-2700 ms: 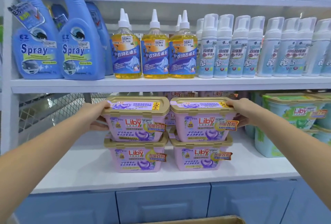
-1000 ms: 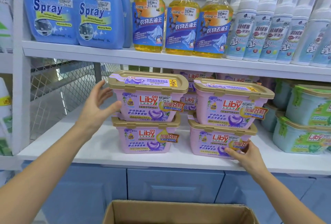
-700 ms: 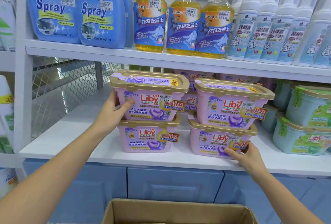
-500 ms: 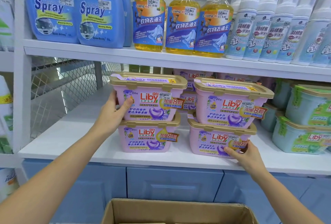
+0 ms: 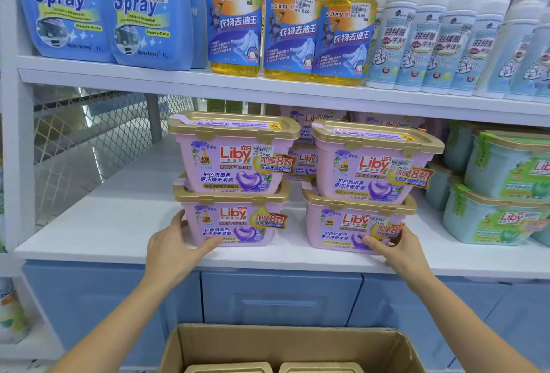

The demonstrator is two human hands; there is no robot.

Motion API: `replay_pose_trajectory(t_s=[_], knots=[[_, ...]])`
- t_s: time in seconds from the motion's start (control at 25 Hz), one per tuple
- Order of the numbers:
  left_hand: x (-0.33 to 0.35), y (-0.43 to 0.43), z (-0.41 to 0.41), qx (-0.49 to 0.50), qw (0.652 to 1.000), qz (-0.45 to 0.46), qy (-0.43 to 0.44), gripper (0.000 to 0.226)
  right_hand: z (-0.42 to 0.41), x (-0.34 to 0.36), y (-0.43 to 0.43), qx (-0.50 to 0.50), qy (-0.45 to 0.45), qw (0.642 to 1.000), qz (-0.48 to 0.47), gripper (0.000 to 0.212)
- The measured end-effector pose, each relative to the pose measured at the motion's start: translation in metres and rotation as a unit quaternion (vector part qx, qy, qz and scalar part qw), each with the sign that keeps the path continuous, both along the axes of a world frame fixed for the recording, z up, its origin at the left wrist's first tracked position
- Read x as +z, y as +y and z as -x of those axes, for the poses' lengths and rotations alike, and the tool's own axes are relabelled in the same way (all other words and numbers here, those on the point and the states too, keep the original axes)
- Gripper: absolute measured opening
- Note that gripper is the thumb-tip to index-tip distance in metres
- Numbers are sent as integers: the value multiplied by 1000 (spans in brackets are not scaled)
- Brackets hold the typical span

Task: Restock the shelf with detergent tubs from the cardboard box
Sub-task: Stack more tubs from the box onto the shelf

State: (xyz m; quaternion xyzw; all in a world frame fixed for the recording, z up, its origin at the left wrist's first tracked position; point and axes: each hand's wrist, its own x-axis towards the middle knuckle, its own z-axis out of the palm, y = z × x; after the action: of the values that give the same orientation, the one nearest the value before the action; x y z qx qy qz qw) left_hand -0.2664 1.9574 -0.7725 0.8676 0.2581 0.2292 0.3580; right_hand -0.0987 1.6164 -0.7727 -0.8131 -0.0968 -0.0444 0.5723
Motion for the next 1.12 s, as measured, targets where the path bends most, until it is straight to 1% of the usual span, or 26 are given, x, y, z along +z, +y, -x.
replay_pose_trajectory(t_s=[0.04, 0.12, 0.2, 0.32, 0.56, 0.64, 0.72, 0.76, 0.8, 0.92, 1.04, 1.12], knots=[[2, -3, -5, 3, 1000, -22, 19, 90, 0, -1, 0, -1, -1, 1000, 0, 43], [1, -7, -13, 18, 999, -36, 29, 86, 0, -1, -1, -3, -7, 1000, 0, 42], [-2, -7, -18, 42, 998, -37, 16, 77, 0, -3, -1, -5, -17, 1000, 14, 41], [-8, -7, -20, 53, 997, -46, -19, 63, -1, -6, 0, -6, -31, 999, 31, 39], [-8, 7, -21, 53, 997, -43, -30, 58, 1, -4, 29, 11, -48, 998, 31, 39], [-7, 20, -22, 62, 997, -48, -27, 60, 3, -4, 45, 3, -52, 998, 36, 48], [-7, 37, -24, 63, 997, -41, -15, 61, 5, -3, 60, 7, -56, 998, 38, 71], [-7, 47, -25, 61, 998, -33, -11, 61, 4, -3, 69, 7, -58, 997, 40, 75], [-7, 57, -26, 57, 998, -25, -10, 62, 3, -3, 78, 9, -62, 997, 39, 71], [-8, 89, -32, 58, 998, 2, -16, 63, -3, -6, 111, 8, -76, 996, 34, 47], [-6, 123, -40, 66, 998, 10, -13, 63, -11, -8, 143, 0, -72, 997, 30, 41], [-4, 147, -48, 60, 998, 10, -7, 62, -19, -9, 163, 6, -75, 997, 27, 45]])
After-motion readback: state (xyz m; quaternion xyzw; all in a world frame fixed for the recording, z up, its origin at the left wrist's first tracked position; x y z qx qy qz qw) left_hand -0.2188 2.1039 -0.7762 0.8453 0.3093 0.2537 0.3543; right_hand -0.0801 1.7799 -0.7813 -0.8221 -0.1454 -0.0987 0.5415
